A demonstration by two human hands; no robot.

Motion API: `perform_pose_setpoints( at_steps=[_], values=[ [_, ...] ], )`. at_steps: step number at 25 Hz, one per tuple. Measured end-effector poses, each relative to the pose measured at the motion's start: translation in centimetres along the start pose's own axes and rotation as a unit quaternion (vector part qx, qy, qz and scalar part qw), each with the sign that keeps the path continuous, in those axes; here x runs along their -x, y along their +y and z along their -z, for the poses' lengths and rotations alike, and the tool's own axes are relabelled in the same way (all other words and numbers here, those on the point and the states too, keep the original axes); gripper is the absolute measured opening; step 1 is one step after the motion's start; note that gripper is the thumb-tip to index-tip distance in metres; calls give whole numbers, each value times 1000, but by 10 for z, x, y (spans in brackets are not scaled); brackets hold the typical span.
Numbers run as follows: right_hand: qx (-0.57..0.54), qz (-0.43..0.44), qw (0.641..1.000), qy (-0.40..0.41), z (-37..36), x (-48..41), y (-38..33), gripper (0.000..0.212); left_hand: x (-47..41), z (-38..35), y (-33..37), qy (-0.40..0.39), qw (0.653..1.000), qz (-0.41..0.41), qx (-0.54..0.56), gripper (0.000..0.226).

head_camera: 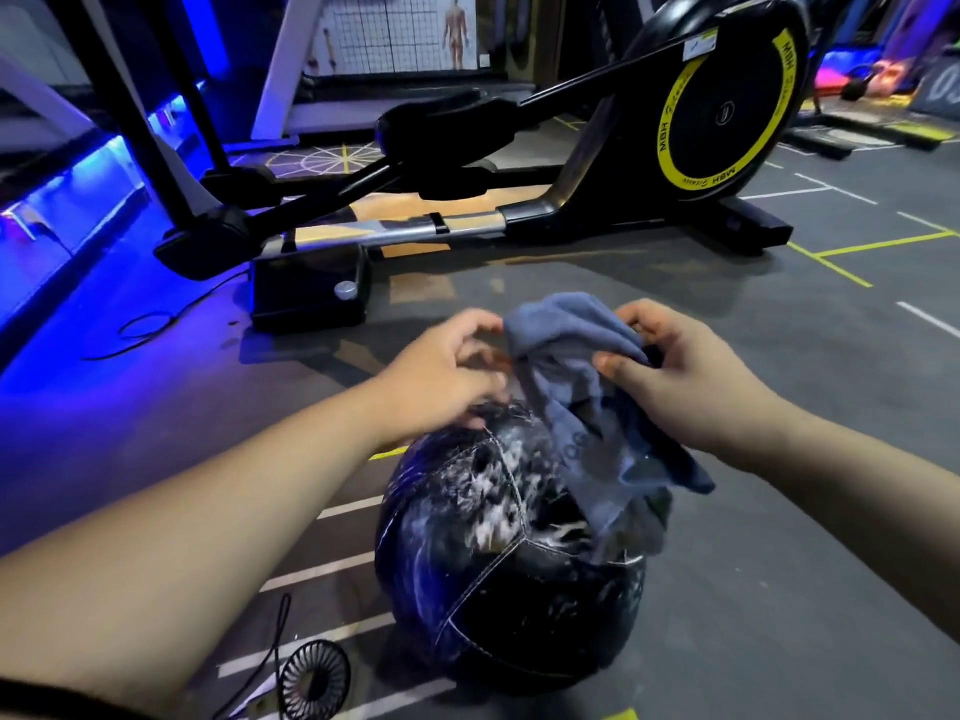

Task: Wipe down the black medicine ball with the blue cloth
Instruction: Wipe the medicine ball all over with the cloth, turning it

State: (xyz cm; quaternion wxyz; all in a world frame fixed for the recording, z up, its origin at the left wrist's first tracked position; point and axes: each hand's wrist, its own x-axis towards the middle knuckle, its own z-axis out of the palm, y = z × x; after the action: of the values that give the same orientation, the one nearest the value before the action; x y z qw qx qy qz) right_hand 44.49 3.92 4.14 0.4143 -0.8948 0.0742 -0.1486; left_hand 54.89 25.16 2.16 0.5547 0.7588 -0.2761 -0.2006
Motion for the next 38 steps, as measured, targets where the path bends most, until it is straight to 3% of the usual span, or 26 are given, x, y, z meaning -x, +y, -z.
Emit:
perform_pose_setpoints(
  at_steps=[2, 5, 7, 10, 13, 15, 19, 22, 24, 28, 31, 33, 36, 38],
  values=[
    [76, 44, 996, 4, -6, -1, 9, 15, 1, 17, -25, -17, 983, -2, -180, 39],
    [92, 6, 983, -160, -40, 7, 24, 15, 1, 40, -49, -12, 963, 47, -265, 32],
    [174, 49, 964, -195, -65, 12, 42, 35, 0, 43, -62, -42, 936, 57, -344, 36],
    [233, 99, 960, -117, -78, 2, 49, 50, 2, 38, -79, -133, 885, 64, -442, 77],
    [201, 51, 964, -169, -94, -3, 54, 85, 6, 31, -96, -195, 861, 108, -457, 136],
    [192, 37, 970, -143, -107, 2, 63, 82, 6, 25, -104, -227, 834, 127, -487, 156],
    [162, 81, 983, -42, -104, 9, 89, 47, 6, 15, -113, -226, 848, 118, -465, 155],
    [124, -2, 992, -6, -95, -2, 98, 23, -4, 8, -116, -222, 857, 101, -454, 152],
    [153, -9, 988, 1, -100, 0, 97, 29, -8, 5, -116, -217, 860, 89, -452, 151],
    [272, 176, 942, -87, -121, 32, 80, 51, -5, 2, -116, -186, 875, 49, -445, 146],
    [327, 255, 903, -111, -133, 56, 68, 52, -5, 2, -119, -189, 880, 31, -435, 117],
    [343, 285, 885, -136, -144, 70, 65, 54, -5, 3, -123, -203, 867, 47, -452, 125],
    [336, 266, 893, -135, -133, 56, 72, 55, -1, 1, -117, -215, 845, 67, -485, 145],
    [292, 176, 936, -90, -118, 35, 82, 52, 1, -2, -111, -209, 846, 73, -484, 151]
  ],
)
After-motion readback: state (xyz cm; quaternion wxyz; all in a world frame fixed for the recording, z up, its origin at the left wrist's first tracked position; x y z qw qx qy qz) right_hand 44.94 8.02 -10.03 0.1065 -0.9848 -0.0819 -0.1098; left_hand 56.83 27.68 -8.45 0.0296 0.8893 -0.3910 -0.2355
